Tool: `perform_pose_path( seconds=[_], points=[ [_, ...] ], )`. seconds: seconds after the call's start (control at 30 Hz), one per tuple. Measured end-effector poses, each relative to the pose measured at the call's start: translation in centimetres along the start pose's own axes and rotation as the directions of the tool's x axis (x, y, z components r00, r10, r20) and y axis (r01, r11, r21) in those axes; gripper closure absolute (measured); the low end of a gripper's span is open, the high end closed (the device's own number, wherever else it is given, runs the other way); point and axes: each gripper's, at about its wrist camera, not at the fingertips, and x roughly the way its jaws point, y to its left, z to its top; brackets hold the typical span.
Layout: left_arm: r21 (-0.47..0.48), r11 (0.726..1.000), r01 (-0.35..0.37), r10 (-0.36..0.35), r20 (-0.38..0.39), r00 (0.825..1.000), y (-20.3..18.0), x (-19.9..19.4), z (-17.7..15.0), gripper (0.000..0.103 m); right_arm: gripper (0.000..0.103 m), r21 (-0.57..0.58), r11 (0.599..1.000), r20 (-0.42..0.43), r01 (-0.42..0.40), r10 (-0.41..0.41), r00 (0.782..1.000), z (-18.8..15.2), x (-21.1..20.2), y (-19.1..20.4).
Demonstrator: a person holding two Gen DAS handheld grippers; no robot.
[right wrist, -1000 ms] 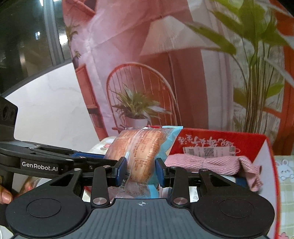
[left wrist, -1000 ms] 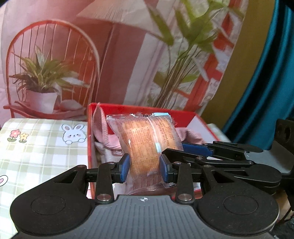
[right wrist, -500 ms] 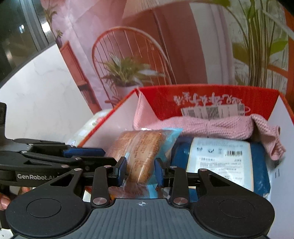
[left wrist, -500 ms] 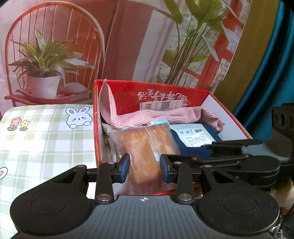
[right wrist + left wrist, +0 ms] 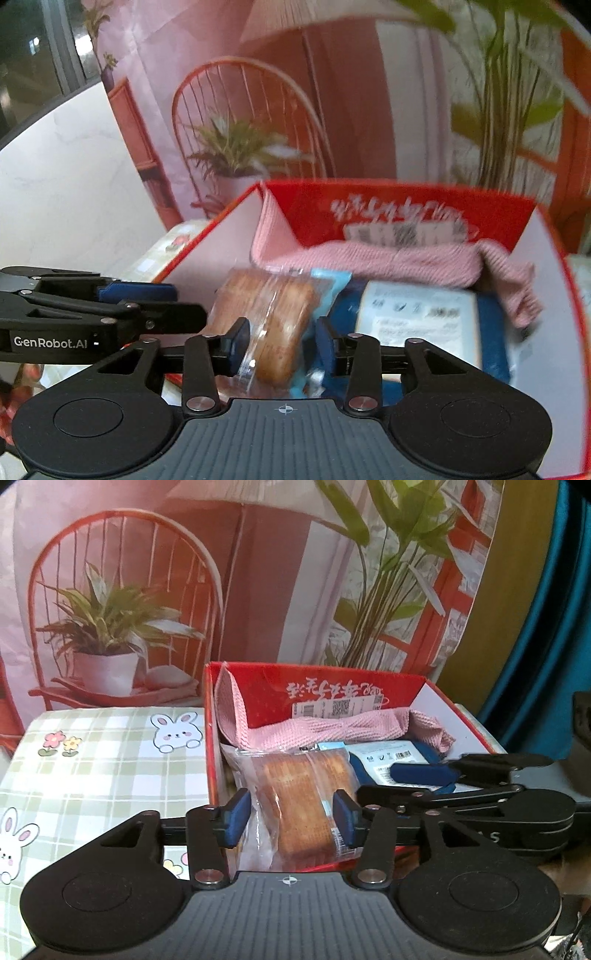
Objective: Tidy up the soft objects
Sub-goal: 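Lower the bagged bread into the red box and open both tools, then withdraw both tools from the box and lower them toward the green pouch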
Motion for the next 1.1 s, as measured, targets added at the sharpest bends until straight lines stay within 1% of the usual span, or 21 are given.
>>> perform_pose_path(
  seconds=[0.03, 0.07, 0.1, 0.13, 0.17, 0.2, 0.23, 0.27, 0.3, 0.37, 0.43, 0.53, 0.63, 0.7, 0.83, 0.93, 1.1],
  points=[
    [0.003, 1.000, -0.006, 0.006, 0.008, 1.000, -0.1, -0.4, 0.0, 0.048, 0.054, -0.014, 1.000, 0.008, 0.016, -0.015, 1.000, 0.1, -0.4, 0.1],
    [0.007, 1.000, -0.015, 0.015, 0.016, 1.000, -0.3, -0.8, -0.1, 0.043, 0.051, -0.032, 0.999, 0.021, 0.040, -0.039, 0.999, 0.2, -1.0, 0.2],
    [0.013, 1.000, -0.024, 0.024, 0.024, 0.999, -0.5, -1.2, -0.1, 0.036, 0.045, -0.046, 0.997, 0.034, 0.060, -0.059, 0.998, 0.1, -1.4, 0.3],
    [0.020, 0.999, -0.036, 0.035, 0.035, 0.999, -0.8, -1.7, -0.3, 0.032, 0.038, -0.056, 0.995, 0.047, 0.078, -0.075, 0.996, 0.1, -2.0, 0.3],
    [0.028, 0.998, -0.049, 0.048, 0.045, 0.998, -1.1, -2.2, -0.4, 0.024, 0.034, -0.061, 0.994, 0.057, 0.094, -0.090, 0.994, 0.0, -2.4, 0.3],
    [0.035, 0.997, -0.062, 0.060, 0.053, 0.997, -1.5, -2.6, -0.6, 0.015, 0.027, -0.065, 0.992, 0.071, 0.111, -0.106, 0.992, -0.1, -3.0, 0.3],
    [0.044, 0.996, -0.076, 0.073, 0.063, 0.995, -1.9, -3.1, -0.8, 0.011, 0.020, -0.069, 0.990, 0.085, 0.125, -0.119, 0.989, -0.2, -3.6, 0.3],
    [0.053, 0.995, -0.088, 0.084, 0.077, 0.993, -2.3, -3.7, -1.1, 0.005, 0.017, -0.073, 0.988, 0.098, 0.137, -0.130, 0.987, -0.4, -4.2, 0.3],
    [0.059, 0.993, -0.101, 0.095, 0.097, 0.991, -2.7, -4.4, -1.6, 0.002, 0.012, -0.079, 0.986, 0.112, 0.150, -0.141, 0.984, -0.6, -4.8, 0.3],
    [0.071, 0.991, -0.118, 0.109, 0.117, 0.987, -3.6, -5.4, -2.5, 0.000, 0.011, -0.102, 0.980, 0.130, 0.171, -0.157, 0.979, -1.2, -6.0, 0.3],
    [0.075, 0.989, -0.128, 0.118, 0.124, 0.985, -4.4, -6.2, -3.3, 0.000, 0.001, -0.112, 0.976, 0.142, 0.189, -0.173, 0.975, -1.9, -7.1, 0.4],
    [0.083, 0.987, -0.136, 0.124, 0.132, 0.983, -5.0, -7.2, -4.7, 0.000, 0.001, -0.097, 0.975, 0.167, 0.199, -0.182, 0.969, -3.1, -8.8, 0.3],
    [0.061, 0.988, -0.142, 0.132, 0.136, 0.982, -5.4, -8.1, -6.1, 0.000, 0.001, -0.072, 0.980, 0.184, 0.185, -0.169, 0.968, -4.7, -10.5, 0.1],
    [0.047, 0.989, -0.139, 0.131, 0.141, 0.981, -5.6, -8.6, -7.0, 0.000, 0.001, -0.047, 0.983, 0.194, 0.179, -0.167, 0.967, -6.1, -11.4, -0.2],
    [0.034, 0.990, -0.135, 0.129, 0.142, 0.981, -6.2, -8.9, -8.8, 0.000, 0.001, -0.012, 0.980, 0.212, 0.197, -0.190, 0.959, -9.3, -12.9, -0.8],
    [0.045, 0.990, -0.136, 0.129, 0.131, 0.983, -6.7, -8.7, -10.2, 0.000, 0.001, 0.004, 0.979, 0.204, 0.206, -0.202, 0.958, -12.0, -13.9, -1.1],
    [0.036, 0.990, -0.134, 0.130, 0.105, 0.986, -7.0, -8.3, -12.4, 0.000, 0.000, 0.004, 0.966, 0.171, 0.260, -0.256, 0.951, -16.0, -14.3, -1.3]
  ],
)
